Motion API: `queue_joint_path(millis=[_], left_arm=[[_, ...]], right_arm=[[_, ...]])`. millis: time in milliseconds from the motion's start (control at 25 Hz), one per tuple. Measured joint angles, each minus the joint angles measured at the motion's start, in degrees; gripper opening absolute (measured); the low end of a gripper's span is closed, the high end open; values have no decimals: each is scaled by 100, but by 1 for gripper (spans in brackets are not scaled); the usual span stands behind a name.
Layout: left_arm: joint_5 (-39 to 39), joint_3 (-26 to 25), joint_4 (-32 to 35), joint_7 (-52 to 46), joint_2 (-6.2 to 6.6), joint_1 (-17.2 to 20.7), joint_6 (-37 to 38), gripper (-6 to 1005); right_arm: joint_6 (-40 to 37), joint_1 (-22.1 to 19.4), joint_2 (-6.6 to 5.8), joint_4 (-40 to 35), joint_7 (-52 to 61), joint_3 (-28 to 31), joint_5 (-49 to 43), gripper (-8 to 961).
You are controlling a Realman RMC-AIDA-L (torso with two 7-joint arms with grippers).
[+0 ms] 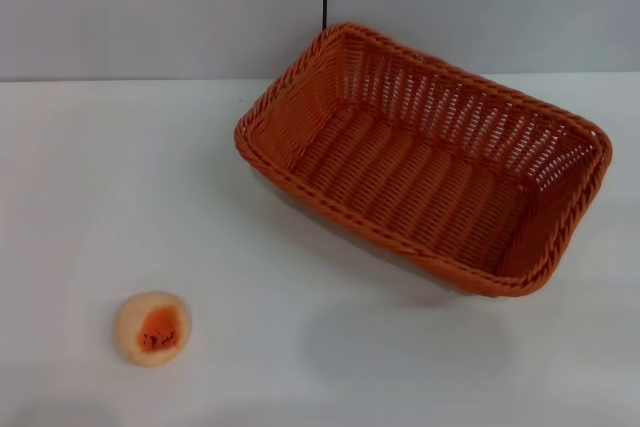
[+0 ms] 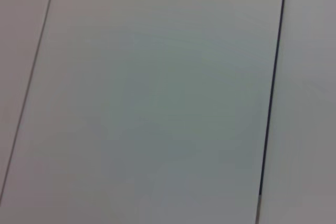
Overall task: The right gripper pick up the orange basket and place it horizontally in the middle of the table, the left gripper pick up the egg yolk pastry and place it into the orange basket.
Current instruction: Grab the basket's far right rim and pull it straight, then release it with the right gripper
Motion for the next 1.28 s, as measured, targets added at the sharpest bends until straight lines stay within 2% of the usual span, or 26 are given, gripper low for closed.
queue_joint_path(millis=[120, 200, 320, 520, 560, 600, 640, 680, 760, 840, 920, 1000, 1040, 1120, 1240, 1280], left_arm=[[8, 4, -9, -50, 0, -8, 76, 814], [7, -3, -27, -105, 0, -10, 99, 814], [12, 3, -31, -149, 0, -26, 109, 814], [30, 21, -42, -153, 0, -30, 110, 814], [32, 21, -50, -153, 0, -28, 110, 814], [32, 21, -50, -153, 0, -28, 110, 814], [35, 24, -55, -154, -3, -31, 110, 814], [37, 25, -56, -154, -4, -38, 115, 814], [78, 38, -61, -148, -17, -113, 149, 814], [109, 40, -62, -134, -21, -144, 154, 814], [198, 41, -61, -80, -23, -228, 134, 813], [382, 42, -49, -29, -15, -373, 104, 813], [382, 42, -49, -29, -15, -373, 104, 813], [619, 42, -26, -10, -16, -483, 125, 813], [655, 42, -27, -2, -18, -495, 115, 813], [711, 42, -38, 43, -26, -496, 103, 813]], right_arm=[[-19, 65, 3, -80, 51, -266, -87, 818], [-22, 195, -95, -102, 159, -562, -316, 814], [-23, 311, -162, -175, 243, -714, -487, 807], [-60, 678, -211, -839, 689, -1076, -1039, 797], [-104, 853, -275, -1067, 992, -1339, -1379, 795], [-104, 853, -275, -1067, 992, -1339, -1379, 793], [-148, 1093, -387, -1210, 1447, -1664, -1810, 791], [-148, 1093, -387, -1210, 1447, -1664, -1810, 789], [-168, 1535, -601, -1326, 2165, -2262, -2552, 784], [-159, 1800, -692, -1333, 2478, -2577, -2955, 780], [-141, 1940, -732, -1308, 2601, -2746, -3129, 776], [-109, 2492, -877, -779, 2896, -3353, -3554, 772], [-109, 2492, -877, -779, 2896, -3353, -3554, 770], [-118, 2880, -890, -159, 2977, -3792, -3629, 766], [-146, 2995, -864, 19, 2985, -3966, -3658, 759], [-294, 3163, -760, 295, 2984, -4250, -3787, 757]])
